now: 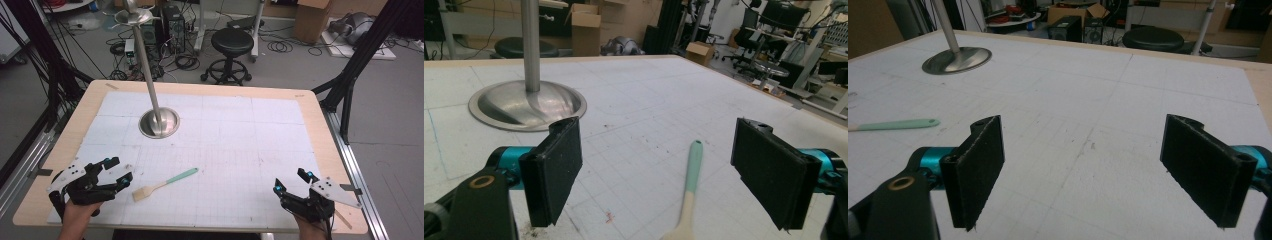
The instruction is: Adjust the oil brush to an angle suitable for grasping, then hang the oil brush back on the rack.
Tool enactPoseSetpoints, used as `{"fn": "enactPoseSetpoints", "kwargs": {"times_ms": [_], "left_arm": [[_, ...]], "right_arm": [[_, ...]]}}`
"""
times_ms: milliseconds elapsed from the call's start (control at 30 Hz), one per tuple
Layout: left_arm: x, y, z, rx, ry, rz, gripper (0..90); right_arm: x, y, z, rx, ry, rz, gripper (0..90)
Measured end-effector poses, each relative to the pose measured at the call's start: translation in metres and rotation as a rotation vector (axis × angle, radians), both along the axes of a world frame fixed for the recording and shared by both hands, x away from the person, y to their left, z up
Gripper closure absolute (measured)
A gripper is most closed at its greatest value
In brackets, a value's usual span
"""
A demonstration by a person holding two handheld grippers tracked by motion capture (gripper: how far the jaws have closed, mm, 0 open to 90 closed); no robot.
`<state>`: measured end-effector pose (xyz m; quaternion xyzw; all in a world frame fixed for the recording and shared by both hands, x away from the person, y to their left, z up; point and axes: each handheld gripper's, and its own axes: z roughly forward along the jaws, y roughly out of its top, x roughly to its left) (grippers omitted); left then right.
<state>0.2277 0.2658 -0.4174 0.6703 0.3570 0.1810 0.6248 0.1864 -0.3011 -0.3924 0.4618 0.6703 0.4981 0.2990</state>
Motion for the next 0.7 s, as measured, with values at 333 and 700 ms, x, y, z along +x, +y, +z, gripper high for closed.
{"fn": "enactPoseSetpoints", "kwargs": {"times_ms": [333,700], "left_arm": [[0.002,-0.002,-0.001,0.008,0.007,-0.012,20.8],[0.004,-0.01,-0.003,0.003,0.06,-0.078,19.8]], "right_arm": [[0.0,-0.003,-0.002,0.009,0.002,-0.018,16.6],[0.004,0.005,-0.002,-0.013,0.013,0.01,16.7]]}}
